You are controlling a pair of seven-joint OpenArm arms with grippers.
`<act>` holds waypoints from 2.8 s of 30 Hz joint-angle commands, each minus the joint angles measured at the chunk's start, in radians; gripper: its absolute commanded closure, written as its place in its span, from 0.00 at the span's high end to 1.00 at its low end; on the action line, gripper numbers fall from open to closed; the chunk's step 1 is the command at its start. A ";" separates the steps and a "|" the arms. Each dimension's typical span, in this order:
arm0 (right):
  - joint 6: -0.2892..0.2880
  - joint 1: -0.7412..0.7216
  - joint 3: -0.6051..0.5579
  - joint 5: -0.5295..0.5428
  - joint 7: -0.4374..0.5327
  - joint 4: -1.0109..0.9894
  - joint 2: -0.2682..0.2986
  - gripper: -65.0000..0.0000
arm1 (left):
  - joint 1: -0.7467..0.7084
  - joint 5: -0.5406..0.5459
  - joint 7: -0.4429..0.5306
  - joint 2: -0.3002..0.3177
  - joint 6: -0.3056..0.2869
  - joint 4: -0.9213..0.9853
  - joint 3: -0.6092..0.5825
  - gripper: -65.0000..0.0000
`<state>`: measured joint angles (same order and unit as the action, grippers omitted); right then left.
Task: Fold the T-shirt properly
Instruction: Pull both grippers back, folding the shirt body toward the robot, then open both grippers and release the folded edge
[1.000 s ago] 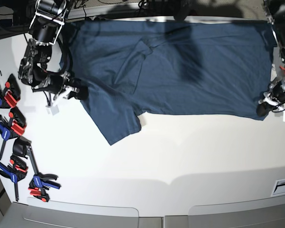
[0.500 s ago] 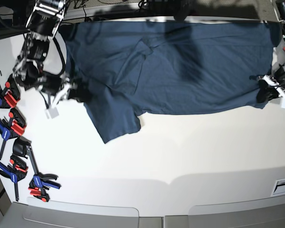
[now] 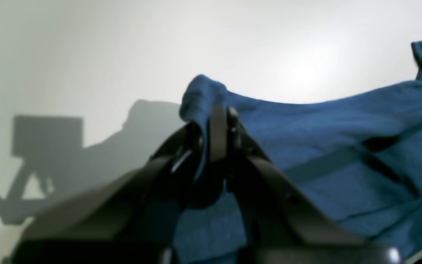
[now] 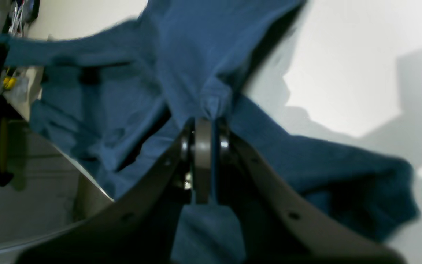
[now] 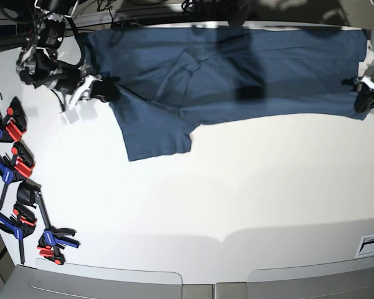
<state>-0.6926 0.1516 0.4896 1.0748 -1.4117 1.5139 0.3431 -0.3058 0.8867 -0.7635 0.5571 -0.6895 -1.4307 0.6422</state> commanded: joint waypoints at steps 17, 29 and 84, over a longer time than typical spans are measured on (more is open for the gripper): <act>-0.006 0.072 0.244 0.193 0.015 0.019 0.016 0.00 | -0.013 0.024 -0.176 0.025 -0.006 -0.019 0.051 0.00; -0.006 0.132 0.244 0.142 0.015 0.018 0.014 0.00 | -0.033 0.024 -0.283 0.025 -0.006 -0.019 0.051 0.00; -0.006 -0.145 0.167 -0.291 0.255 0.010 -0.008 0.49 | -0.069 0.174 -0.079 0.155 -0.007 -0.022 0.292 0.25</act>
<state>-0.6926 0.0196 0.6529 0.7589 -1.1782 1.5116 0.3199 -0.3767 1.0397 -0.8677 0.6838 -0.6899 -1.4361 0.9230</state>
